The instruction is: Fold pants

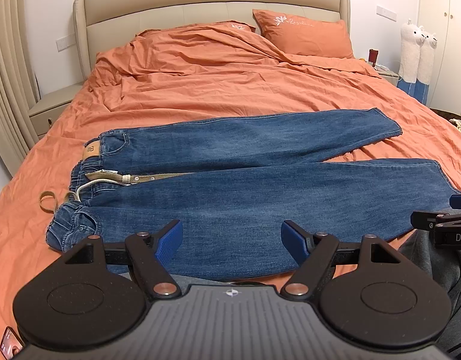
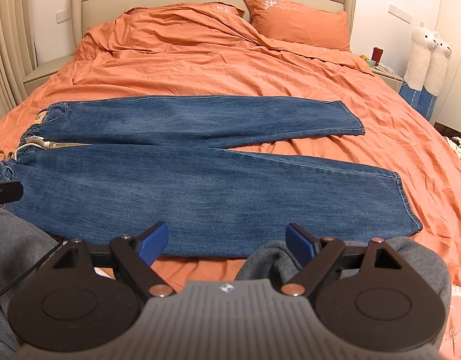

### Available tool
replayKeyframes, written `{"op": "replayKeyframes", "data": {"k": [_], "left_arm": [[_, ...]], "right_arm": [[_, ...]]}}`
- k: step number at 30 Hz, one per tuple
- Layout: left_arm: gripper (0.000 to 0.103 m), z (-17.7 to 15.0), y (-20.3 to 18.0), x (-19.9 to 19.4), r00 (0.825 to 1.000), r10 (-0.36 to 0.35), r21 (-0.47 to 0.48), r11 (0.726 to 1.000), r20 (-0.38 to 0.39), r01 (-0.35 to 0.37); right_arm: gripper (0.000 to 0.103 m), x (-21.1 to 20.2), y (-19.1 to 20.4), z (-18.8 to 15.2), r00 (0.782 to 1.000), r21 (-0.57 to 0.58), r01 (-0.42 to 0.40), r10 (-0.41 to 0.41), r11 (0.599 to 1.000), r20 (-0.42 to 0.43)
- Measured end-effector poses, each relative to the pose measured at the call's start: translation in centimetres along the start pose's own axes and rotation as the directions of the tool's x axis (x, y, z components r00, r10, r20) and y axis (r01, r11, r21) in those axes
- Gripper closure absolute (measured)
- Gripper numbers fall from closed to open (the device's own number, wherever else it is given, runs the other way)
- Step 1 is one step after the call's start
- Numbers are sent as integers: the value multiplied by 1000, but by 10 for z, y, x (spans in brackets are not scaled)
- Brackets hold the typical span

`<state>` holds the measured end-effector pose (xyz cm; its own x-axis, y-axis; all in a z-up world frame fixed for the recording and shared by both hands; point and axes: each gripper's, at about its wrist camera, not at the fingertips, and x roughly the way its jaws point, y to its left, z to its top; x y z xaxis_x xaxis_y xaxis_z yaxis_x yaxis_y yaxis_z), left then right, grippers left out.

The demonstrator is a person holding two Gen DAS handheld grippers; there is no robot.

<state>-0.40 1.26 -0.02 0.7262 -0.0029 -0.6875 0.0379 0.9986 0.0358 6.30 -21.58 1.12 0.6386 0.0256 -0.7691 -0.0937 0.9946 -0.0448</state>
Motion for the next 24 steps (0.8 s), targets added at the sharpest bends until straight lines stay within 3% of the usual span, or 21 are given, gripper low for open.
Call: {"op": "replayKeyframes", "data": {"k": [24], "left_arm": [[16,-2,7,-3,1000,3,-4,1000,5,-3]], "right_arm": [[21,-1,-1,-3,1000,2,3,-3,1000,-1]]}}
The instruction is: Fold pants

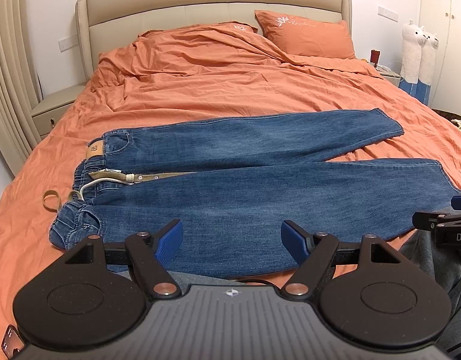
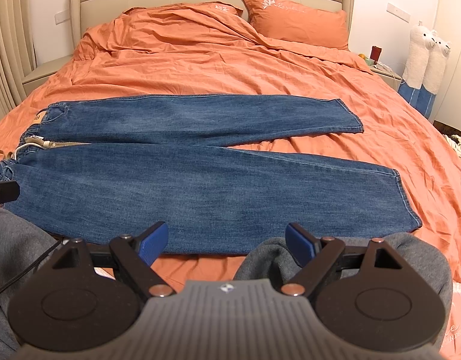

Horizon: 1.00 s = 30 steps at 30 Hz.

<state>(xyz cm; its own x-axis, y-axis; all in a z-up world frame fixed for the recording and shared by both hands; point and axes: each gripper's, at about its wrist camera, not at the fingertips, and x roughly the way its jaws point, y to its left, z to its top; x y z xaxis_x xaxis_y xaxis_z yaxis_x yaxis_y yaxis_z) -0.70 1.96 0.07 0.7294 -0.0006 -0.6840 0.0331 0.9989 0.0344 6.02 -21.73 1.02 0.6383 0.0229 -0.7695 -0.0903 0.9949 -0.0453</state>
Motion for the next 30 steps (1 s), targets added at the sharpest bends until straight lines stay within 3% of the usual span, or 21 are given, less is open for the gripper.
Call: {"op": "replayKeyframes", "data": {"k": [16,24,30], "left_arm": [[16,-3,5,5,1000,10,0,1000,-8,-10],[25,0,36,16,1000,3,40,999,11,-4],[25,10,93,24,1000,-7,43,999,14,7]], "right_arm": [[21,7,-2,-5,1000,3,-7,7,1000,-6],[23,29,-33,2,998,38,-61,60,997,18],[44,45,-62,23,999,-25,-11,12,1000,33]]}}
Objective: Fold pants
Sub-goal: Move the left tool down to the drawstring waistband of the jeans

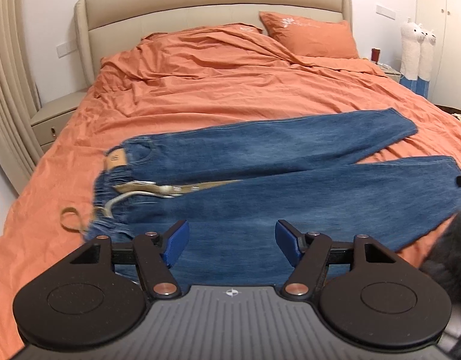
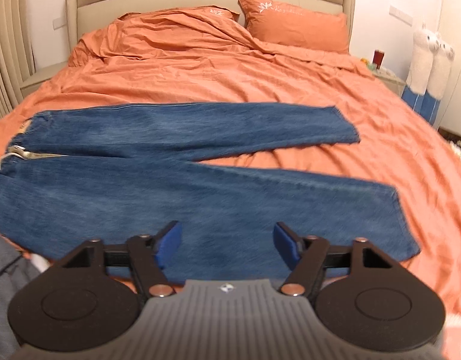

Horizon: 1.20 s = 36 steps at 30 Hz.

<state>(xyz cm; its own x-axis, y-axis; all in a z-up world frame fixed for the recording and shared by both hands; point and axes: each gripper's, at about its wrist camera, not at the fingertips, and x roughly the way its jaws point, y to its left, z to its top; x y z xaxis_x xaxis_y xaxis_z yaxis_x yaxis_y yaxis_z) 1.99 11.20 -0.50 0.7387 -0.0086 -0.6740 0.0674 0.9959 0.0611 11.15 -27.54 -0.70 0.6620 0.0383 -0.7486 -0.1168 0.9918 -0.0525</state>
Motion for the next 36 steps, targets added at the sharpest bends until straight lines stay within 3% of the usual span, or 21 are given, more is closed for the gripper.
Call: {"op": "replayKeyframes", "data": {"k": [2,5,9,12,14,16,19,20,21,23,24,28,30,32,34,35,36], "left_arm": [[25,1,27,6,1000,0,-26,1000,-9,0],[25,1,75,19,1000,-7,-104,995,-30,4],[25,-8,140,47,998,-17,-210,978,-63,4],[25,-22,181,72,996,-39,-321,947,-82,11],[25,-32,202,90,991,-57,-391,920,-123,4],[23,-46,221,104,987,-74,-485,875,-143,-4],[23,-68,243,114,982,-149,-620,783,-112,48],[27,-74,245,114,982,-169,-641,764,-86,75],[48,-77,245,112,984,-165,-642,762,-62,87],[76,-78,240,106,989,-140,-607,790,-40,87],[83,-77,239,102,991,-134,-583,807,-27,94],[80,-68,232,97,985,-170,-492,861,-41,128],[59,-64,238,105,978,-191,-494,860,-82,127],[54,-60,244,120,956,-269,-497,849,-113,180],[54,-59,247,130,945,-301,-504,841,-127,200],[59,-59,248,134,940,-314,-517,831,-134,204],[84,-58,247,135,938,-316,-527,826,-140,200]], "right_arm": [[52,7,-9,6,1000,-41,23,-23,999,10],[53,19,-27,12,998,-68,55,-54,996,15],[53,39,-55,14,995,-35,101,-101,994,-2],[52,51,-74,12,994,39,103,-102,994,-26],[50,55,-82,12,997,102,69,-66,992,-30],[47,58,-82,13,998,109,63,-60,992,-34],[46,65,-79,14,997,118,62,-55,991,-62],[46,68,-78,14,996,120,66,-58,991,-71],[46,72,-77,15,995,120,71,-62,990,-82],[46,78,-75,16,993,116,77,-65,990,-102],[46,80,-74,17,992,111,78,-65,991,-109],[46,85,-71,17,988,92,86,-73,992,-133],[46,87,-72,17,988,90,88,-75,992,-136],[46,88,-72,17,987,91,87,-74,992,-141],[46,88,-71,16,987,89,91,-78,992,-142],[46,88,-71,16,987,87,92,-79,992,-139],[46,88,-71,17,988,86,93,-80,992,-135]]}}
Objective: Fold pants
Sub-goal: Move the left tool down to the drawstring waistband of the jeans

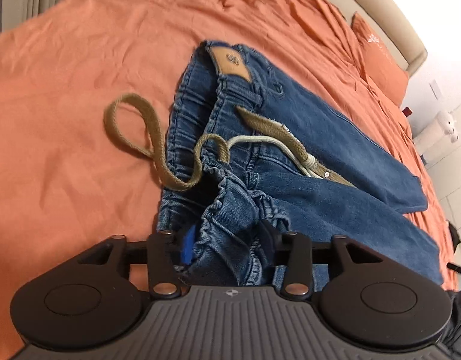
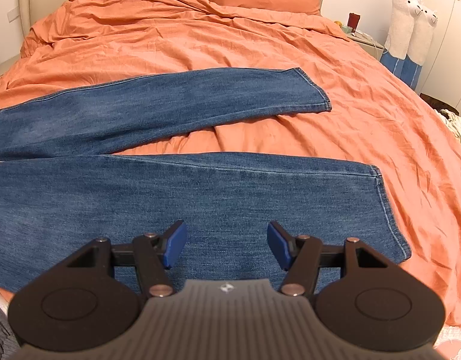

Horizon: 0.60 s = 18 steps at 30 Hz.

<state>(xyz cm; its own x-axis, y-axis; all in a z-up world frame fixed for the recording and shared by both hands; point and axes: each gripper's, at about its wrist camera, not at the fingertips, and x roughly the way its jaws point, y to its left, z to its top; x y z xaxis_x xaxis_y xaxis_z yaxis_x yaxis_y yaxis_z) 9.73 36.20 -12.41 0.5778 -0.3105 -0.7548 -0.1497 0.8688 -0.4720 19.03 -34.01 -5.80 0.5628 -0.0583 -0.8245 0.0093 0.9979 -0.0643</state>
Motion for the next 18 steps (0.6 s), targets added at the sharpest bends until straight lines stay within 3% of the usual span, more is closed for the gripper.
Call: {"op": "replayKeyframes", "data": {"k": [3,5,8,11,16,18], "left_arm": [[93,-4,-14,-8,998,53,43,998,-36,-52],[94,-5,-26,-15,991,111,70,992,-70,-106],[94,-5,-24,-14,974,185,69,982,-133,-177],[93,-1,-12,11,950,244,42,970,-195,-241],[78,4,-12,20,938,266,41,964,-221,-264],[57,10,-26,10,929,310,86,950,-201,-299]], "right_arm": [[44,-4,0,-1,1000,2,-1,1,1000,9],[43,-6,-1,-2,1000,4,-1,1,1000,16],[43,-5,-2,-2,1000,4,5,-5,1000,18],[43,-1,0,-1,1000,0,13,-13,1000,0],[43,-2,-5,-1,1000,19,-2,2,1000,-15],[42,-2,-8,0,1000,32,-11,11,999,-29]]}}
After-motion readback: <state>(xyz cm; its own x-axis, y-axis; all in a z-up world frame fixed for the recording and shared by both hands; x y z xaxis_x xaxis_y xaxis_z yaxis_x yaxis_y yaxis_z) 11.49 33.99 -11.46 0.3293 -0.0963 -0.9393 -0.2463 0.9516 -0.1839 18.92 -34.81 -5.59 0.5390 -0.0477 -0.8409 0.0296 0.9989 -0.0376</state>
